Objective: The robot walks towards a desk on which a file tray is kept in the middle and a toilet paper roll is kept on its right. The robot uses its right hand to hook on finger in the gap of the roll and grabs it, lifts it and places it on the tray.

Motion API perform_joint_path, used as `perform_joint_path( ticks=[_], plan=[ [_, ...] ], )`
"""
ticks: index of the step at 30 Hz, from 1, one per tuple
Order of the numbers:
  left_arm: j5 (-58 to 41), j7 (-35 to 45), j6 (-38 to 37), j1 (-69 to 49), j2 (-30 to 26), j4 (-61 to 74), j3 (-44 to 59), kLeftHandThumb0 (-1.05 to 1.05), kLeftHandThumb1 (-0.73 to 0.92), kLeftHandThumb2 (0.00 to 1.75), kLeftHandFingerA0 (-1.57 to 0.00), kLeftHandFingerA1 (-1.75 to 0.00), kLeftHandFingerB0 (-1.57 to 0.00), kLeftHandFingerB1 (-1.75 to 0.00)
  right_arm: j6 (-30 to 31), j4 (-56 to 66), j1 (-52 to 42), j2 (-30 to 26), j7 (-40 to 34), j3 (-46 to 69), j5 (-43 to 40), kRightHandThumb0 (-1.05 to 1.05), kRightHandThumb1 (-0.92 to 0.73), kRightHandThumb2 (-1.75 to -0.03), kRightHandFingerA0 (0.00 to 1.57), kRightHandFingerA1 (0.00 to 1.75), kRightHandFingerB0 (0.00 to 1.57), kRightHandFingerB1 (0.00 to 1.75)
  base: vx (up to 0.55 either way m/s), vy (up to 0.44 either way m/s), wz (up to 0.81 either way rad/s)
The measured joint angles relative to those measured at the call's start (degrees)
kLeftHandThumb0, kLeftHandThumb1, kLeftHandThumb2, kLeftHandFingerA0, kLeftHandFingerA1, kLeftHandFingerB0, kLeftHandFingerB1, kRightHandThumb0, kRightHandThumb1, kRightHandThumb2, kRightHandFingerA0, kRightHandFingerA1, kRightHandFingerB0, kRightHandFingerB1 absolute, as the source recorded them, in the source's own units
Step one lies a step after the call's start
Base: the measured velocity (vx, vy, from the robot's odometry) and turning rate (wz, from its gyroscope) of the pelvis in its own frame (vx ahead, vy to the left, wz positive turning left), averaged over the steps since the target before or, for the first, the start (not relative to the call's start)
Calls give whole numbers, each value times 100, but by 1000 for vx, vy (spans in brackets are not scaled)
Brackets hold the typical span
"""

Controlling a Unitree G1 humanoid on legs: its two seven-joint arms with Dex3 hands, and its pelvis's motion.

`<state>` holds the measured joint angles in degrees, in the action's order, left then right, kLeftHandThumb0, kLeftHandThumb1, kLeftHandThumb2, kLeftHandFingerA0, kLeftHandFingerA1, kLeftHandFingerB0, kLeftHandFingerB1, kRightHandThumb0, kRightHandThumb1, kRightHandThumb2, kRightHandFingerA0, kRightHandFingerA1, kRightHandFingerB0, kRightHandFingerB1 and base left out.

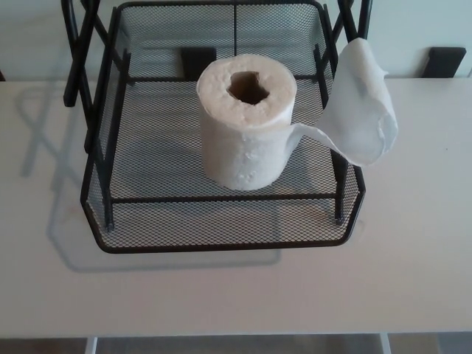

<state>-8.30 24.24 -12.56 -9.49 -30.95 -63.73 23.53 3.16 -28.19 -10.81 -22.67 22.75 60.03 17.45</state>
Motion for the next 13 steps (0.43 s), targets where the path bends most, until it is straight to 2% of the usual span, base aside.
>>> perform_joint_path(
  ticks=[13],
  plan=[
    [-4, 2, 0, 15, 75, 0, 80, -65, 81, 64, -36, -54, -38, -47, -269, -402, -57, 53, -976, 192, -12, -64, -71, -66, 73, 158, 23, 83, 0, 0, 0]
  ],
)
